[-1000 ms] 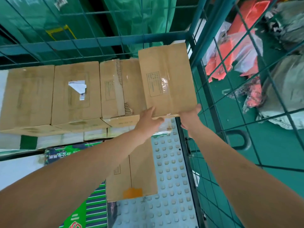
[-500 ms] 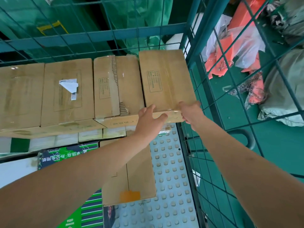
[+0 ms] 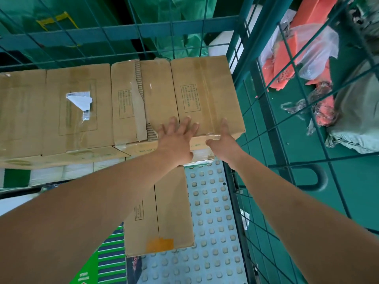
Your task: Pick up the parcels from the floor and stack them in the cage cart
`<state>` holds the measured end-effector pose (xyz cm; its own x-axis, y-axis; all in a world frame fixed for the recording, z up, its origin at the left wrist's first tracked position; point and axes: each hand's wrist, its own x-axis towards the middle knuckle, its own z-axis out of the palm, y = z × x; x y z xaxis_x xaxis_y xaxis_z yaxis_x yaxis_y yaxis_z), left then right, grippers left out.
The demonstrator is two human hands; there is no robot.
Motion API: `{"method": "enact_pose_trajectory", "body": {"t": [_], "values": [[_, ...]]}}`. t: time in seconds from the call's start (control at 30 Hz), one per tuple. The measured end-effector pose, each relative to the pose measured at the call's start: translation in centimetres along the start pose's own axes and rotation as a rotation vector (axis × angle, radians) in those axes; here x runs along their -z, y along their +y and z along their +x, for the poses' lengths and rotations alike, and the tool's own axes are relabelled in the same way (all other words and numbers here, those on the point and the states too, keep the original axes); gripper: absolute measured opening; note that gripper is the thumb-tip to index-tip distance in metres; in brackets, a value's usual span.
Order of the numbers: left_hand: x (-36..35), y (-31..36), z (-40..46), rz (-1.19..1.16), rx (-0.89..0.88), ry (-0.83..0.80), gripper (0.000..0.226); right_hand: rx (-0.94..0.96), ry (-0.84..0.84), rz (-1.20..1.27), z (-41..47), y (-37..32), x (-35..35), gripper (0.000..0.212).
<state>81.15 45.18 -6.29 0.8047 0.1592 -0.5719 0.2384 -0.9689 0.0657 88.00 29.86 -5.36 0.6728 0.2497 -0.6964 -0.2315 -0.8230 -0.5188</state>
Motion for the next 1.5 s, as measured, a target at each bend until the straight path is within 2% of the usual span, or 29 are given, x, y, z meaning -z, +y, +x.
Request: {"method": "enact_pose_trajectory", "body": {"t": [0.13,0.23,0.33,0.57,0.87,0.93,1.1,1.27,1.5], "values": [[1.3,0.2,0.5,-0.013,-0.006,-0.041,0.103,-0.017,-0.009,0.003,0.1,-0.4,0.4,0.096],[2.9,0.3,0.2,-0.048,-0.009,-0.035,0.088,-0.067,-0.019,0.038,-0.7,-0.5,0.4,0.095],[3.3,0.0,-1.0,-0.138,-0.024,0.016,0.072,-0.077,-0.018,0.177,-1.7,-0.8,0.0,0.092],[1.9,-0.4,-6.7,-0.461,0.055,-0.098,0.077,-0.074,-0.06,0.353,-6.9,-1.8,-1.8,0.093],[7.1,0.8,-17.7,-1.033,0.196,-0.024,0.055,-0.085,-0.029,0.618,-21.3,-4.4,-1.4,0.08],[8.0,0.8,-20.5,-1.108,0.197,-0.023,0.048,-0.067,0.001,0.661,-24.7,-5.3,-1.5,0.077],[10.3,-0.5,-28.6,-1.296,0.152,-0.047,0.051,-0.056,0.097,0.738,-33.6,-8.0,-2.6,0.068],[12.2,-2.7,-38.8,-1.373,0.065,-0.085,0.044,-0.029,0.171,0.824,-43.8,-9.2,-5.1,0.071],[12.3,-3.0,-47.5,-1.359,-0.073,-0.178,0.025,-0.084,0.302,0.979,-53.6,-7.9,-8.7,0.064]]}}
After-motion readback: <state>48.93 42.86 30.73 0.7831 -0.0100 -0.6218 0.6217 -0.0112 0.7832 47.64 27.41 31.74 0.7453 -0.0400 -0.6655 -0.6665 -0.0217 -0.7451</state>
